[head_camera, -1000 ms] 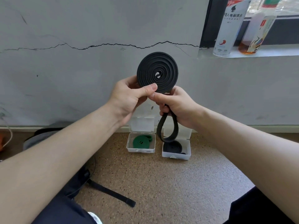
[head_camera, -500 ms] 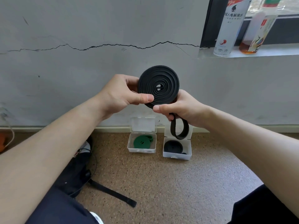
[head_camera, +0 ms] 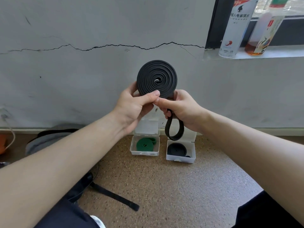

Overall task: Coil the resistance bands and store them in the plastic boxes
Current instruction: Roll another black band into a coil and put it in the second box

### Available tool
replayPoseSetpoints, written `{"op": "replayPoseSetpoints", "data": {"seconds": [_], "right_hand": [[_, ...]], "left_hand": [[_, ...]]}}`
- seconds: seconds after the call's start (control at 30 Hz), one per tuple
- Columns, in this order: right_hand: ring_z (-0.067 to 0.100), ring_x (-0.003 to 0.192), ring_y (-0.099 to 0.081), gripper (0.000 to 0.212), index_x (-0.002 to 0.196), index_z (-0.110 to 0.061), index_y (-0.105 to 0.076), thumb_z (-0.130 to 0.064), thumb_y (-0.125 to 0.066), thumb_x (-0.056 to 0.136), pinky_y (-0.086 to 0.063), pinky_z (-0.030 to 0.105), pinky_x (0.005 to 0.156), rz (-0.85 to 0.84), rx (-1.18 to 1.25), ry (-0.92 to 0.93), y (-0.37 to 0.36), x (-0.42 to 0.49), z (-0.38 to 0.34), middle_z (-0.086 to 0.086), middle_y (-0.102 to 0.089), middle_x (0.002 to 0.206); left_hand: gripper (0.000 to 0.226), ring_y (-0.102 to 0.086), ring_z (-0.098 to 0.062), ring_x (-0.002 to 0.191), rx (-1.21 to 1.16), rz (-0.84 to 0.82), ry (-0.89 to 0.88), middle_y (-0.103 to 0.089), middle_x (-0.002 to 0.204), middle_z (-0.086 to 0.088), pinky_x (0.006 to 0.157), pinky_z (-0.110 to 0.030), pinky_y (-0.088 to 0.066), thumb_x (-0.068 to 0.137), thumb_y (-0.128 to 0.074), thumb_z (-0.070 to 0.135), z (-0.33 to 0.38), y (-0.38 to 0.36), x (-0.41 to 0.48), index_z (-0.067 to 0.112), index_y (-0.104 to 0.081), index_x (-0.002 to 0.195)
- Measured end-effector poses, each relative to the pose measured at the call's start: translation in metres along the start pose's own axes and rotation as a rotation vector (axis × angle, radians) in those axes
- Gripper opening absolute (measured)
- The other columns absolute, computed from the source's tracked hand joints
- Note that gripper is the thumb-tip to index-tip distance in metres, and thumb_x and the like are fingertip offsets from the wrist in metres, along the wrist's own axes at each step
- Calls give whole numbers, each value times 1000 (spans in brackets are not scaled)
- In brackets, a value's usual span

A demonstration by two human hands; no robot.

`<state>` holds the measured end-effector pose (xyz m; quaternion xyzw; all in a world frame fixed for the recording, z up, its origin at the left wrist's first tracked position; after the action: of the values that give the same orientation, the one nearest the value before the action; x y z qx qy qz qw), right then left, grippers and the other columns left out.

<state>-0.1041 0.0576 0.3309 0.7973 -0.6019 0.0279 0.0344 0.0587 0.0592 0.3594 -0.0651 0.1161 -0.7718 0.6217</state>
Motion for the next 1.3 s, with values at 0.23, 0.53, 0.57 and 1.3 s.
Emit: {"op": "replayPoseSetpoints", "data": {"seconds": [0.23, 0.53, 0.57, 1.3], "right_hand": [[12, 53, -46, 16, 96, -6, -63, -17, -74, 91, -43, 28, 57, -35, -36, -30, 6, -4, -8, 5, -48, 64], [19, 59, -47, 47, 101, 6, -63, -29, -84, 79, -41, 29, 56, -136, -220, -77, 26, -7, -4, 15, -50, 79], [20, 59, -47, 50, 102, 9, -59, -28, -84, 78, -41, 28, 55, -152, -231, -76, 25, -8, -3, 16, -50, 80], [16, 57, -52, 21, 94, -9, -62, -26, -74, 89, -49, 29, 59, -42, 38, -64, 9, -8, -7, 2, -53, 66]], "left_hand": [[40, -72, -24, 92, 255, -79, -76, -75, 101, -12, 87, -37, -60, 74, -78, 3, 16, 6, 4, 11, -68, 112], [43, -73, -14, 81, 589, -130, -143, -77, 91, -1, 68, -26, -58, 73, -84, 4, 25, 14, 4, 22, -70, 110], [43, -73, -16, 82, 640, -151, -155, -77, 94, -4, 70, -27, -60, 73, -84, 3, 25, 14, 3, 23, -70, 109], [26, -68, -14, 94, 279, -3, -61, -76, 107, -6, 79, -28, -50, 83, -77, 12, 9, 1, 5, 14, -74, 109]]}}
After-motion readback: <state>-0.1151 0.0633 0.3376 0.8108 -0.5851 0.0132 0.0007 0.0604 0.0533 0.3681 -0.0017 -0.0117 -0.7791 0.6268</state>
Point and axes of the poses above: each hand's wrist, its own x-axis towards the middle knuckle, its own y-axis out of the back of the hand, z = x × y, the point moved 1 cm from there along x, towards the middle knuckle
